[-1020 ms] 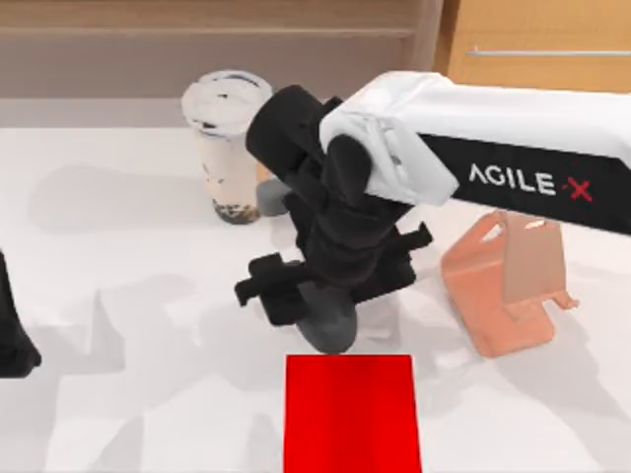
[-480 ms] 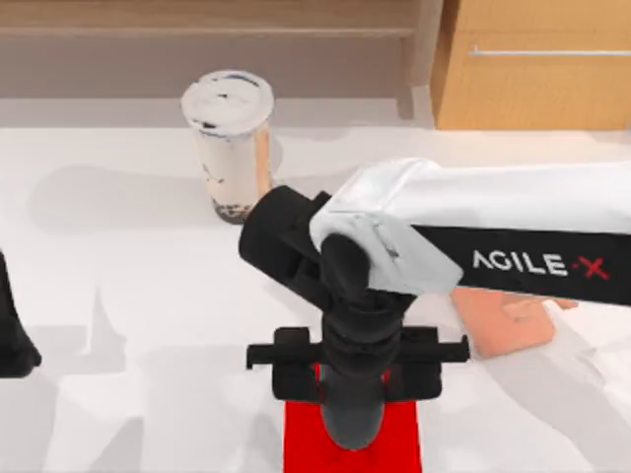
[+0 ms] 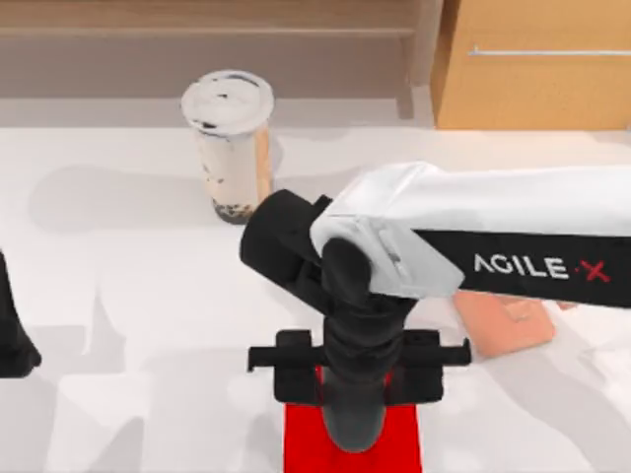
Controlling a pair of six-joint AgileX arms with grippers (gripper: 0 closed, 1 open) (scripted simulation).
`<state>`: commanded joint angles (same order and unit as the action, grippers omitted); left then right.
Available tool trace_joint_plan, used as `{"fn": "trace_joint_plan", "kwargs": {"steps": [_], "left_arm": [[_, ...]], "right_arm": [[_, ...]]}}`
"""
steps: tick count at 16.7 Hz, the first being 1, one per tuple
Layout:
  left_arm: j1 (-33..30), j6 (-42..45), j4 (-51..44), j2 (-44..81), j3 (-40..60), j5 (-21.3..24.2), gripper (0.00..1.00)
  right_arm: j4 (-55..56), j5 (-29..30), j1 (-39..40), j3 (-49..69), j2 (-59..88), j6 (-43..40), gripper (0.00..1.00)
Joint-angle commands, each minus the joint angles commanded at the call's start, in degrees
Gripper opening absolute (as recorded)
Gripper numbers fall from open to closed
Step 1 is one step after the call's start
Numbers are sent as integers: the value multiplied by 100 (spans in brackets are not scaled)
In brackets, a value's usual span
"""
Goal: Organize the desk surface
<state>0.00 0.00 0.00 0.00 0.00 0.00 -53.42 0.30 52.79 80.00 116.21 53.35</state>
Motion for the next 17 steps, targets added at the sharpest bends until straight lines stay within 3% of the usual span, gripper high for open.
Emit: {"fn": "trace_joint_plan", "kwargs": {"steps": [7, 17], "left_arm": [[0, 0, 0, 0, 0, 0, 100], [0, 0, 0, 0, 0, 0, 100]], "right_arm": [[145, 8, 22, -94, 45, -1, 0], [145, 8, 22, -94, 45, -1, 75]]}}
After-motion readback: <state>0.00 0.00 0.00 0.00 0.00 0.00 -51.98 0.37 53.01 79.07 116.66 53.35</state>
